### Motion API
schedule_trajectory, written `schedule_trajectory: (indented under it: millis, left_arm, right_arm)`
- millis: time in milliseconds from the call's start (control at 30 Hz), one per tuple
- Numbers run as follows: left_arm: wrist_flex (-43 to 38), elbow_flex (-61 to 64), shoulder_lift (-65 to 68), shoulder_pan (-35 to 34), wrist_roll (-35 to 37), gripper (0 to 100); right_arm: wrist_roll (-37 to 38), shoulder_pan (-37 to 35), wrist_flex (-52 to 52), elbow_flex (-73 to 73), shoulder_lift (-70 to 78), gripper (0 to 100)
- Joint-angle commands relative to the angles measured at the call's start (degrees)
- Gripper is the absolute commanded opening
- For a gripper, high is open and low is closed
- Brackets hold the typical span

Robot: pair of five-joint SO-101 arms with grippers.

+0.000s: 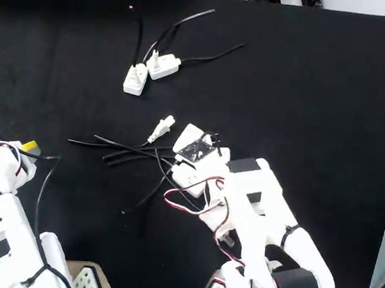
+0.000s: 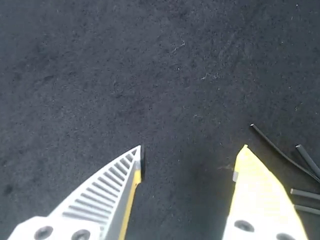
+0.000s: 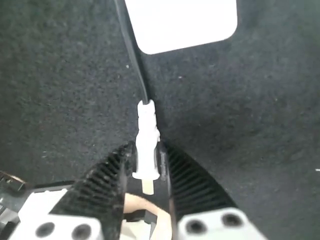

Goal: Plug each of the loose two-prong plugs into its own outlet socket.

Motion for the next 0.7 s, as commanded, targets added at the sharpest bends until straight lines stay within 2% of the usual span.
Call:
schedule_trajectory:
  millis: [0,167,300,600,667]
  left_arm:
    - [0.00,-0.13,-0.88,0.75,-0.09,29]
    - [0.09,-1.54,-0.97,0.84,0.09,29]
    - [0.53,-3.91,-0.97,3.74,0.18,29]
    - [0.62,-8.13,-0.97,15.52,0.26,29]
    - [0.62,-8.92,-0.97,18.95,0.26,29]
  right_arm:
    - [0.26,-1.49,3.16,-4.44,-1.27,1.1]
    - [-0.09,-1.32,8.70,-9.45,-11.56,1.1]
    - [-0.09,-1.67,12.40,-11.65,-24.31,1.1]
    - [-0.18,-2.11,14.33,-13.41,-44.09,1.1]
    - [-2.37,-2.20,14.07,-13.49,-46.29,1.1]
